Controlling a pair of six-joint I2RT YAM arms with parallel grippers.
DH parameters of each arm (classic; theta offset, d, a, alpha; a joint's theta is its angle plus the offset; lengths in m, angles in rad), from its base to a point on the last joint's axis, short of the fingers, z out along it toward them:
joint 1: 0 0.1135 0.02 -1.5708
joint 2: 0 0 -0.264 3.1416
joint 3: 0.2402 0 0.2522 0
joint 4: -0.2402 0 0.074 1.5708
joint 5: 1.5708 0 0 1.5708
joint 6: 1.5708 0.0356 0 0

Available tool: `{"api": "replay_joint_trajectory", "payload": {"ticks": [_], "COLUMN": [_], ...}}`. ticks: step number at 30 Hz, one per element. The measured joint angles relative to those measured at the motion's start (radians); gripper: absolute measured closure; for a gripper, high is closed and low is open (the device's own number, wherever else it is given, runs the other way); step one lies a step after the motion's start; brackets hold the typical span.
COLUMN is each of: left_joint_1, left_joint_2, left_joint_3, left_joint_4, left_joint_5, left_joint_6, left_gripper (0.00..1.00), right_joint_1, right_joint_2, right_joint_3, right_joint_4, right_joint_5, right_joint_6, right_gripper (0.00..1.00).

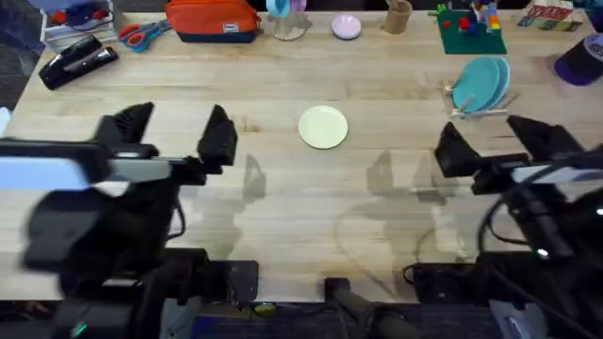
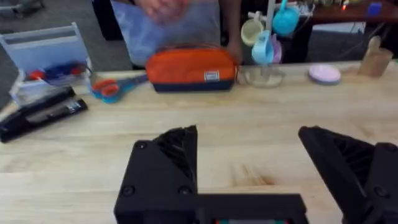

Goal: Pick up the plates from the table one by one and place each into a slot on the dish rack.

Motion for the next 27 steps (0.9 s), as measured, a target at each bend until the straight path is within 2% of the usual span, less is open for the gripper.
{"api": "replay_joint_trajectory", "payload": {"ticks": [7, 12, 20, 27], "left_joint_1": [0.000, 0.000, 0.000, 0.000], "left_joint_2": [0.049, 0.174, 0.467, 0.763], "left_joint_3": [0.302, 0.486, 0.749, 0.998], "left_joint_4": [-0.289, -0.400, -0.596, -0.778], "left_joint_5": [0.000, 0.000, 0.023, 0.048], "left_joint_6": [0.001, 0.001, 0.001, 0.001], "left_gripper": [0.007, 0.007, 0.007, 0.007], "right_joint_1": [0.000, 0.000, 0.000, 0.000], "right_joint_2": [0.002, 0.063, 0.259, 0.527], "right_joint_3": [0.276, 0.437, 0.613, 0.800], "right_joint_4": [-0.299, -0.470, -0.575, -0.658], "right_joint_5": [-0.001, -0.001, -0.001, -0.001], "right_joint_6": [-0.006, -0.006, -0.006, -0.006], "right_gripper": [0.007, 0.007, 0.008, 0.009]}}
